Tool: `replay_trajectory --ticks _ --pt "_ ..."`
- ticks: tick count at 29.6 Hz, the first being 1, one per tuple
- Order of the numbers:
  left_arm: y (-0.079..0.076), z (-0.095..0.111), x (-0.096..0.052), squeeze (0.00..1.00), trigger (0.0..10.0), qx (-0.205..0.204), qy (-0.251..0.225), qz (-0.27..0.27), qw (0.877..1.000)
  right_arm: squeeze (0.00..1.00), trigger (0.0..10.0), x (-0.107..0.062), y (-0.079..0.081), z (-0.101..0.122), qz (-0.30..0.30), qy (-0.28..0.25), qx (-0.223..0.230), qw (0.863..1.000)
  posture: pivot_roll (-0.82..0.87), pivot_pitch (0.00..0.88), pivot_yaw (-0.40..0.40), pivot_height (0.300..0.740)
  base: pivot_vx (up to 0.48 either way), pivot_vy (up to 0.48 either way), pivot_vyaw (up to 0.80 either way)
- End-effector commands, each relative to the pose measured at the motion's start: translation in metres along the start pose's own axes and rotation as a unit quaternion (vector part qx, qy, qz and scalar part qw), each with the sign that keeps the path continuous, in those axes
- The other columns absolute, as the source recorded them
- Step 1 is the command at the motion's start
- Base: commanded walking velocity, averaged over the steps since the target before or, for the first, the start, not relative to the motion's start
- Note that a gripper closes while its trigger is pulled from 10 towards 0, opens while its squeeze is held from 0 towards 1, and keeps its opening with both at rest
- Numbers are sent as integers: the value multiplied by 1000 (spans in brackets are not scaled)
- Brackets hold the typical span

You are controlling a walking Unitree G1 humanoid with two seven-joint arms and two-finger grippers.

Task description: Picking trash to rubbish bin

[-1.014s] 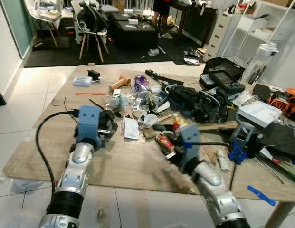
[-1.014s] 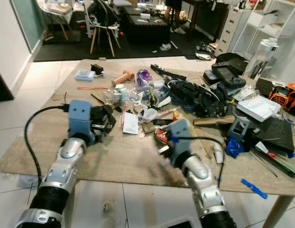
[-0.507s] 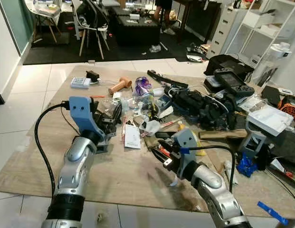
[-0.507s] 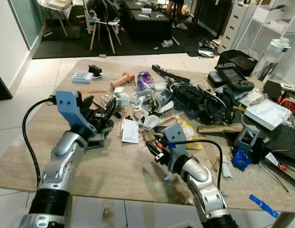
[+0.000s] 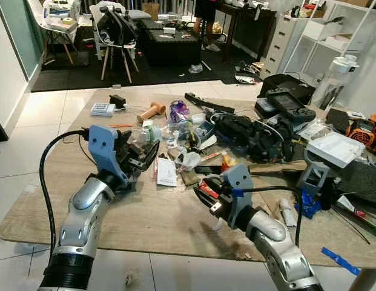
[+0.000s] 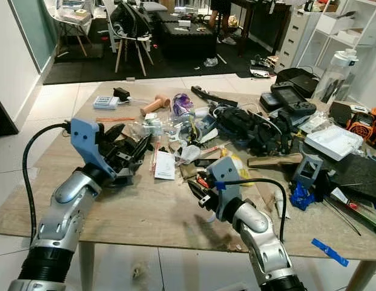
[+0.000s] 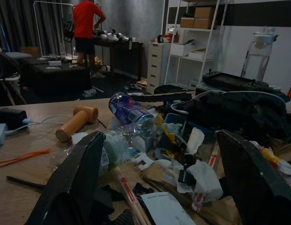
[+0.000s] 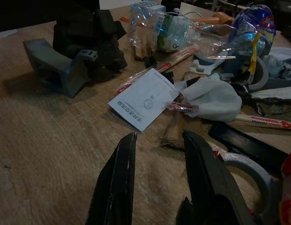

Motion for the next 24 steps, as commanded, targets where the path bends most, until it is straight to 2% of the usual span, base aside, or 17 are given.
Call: replay_trajectory --ticks 1,17,21,24 --pt "-3 -5 1 0 10000 1 12 -3 1000 0 10000 -2 -1 -3 -4 8 -2 1000 -85 62 -37 740 0 360 0" --pt "-7 -4 2 0 10000 -3 9 -9 1000 0 10000 -2 -1 -4 -5 11 -5 1000 -84 65 -37 740 0 384 0" --pt "-11 -2 2 0 10000 5 3 -21 1000 0 10000 -2 0 -4 -5 11 -5 1000 -84 65 -36 740 0 0 0" --pt "-13 -2 2 0 10000 0 4 -26 1000 0 10000 -2 0 -4 -5 11 -6 1000 -84 62 -35 740 0 -414 0"
Point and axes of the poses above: a point about 5 cm out from each wrist's last joint towards the gripper, its own x axis pointing out of the wrist towards the gripper, its own z axis along the axis of the wrist's last joint, y = z × x, the point moved 3 cm from there along x, pointing out of the wrist towards the gripper, and after that the axes turned 1 degree about -x, right-handed, at the moved point
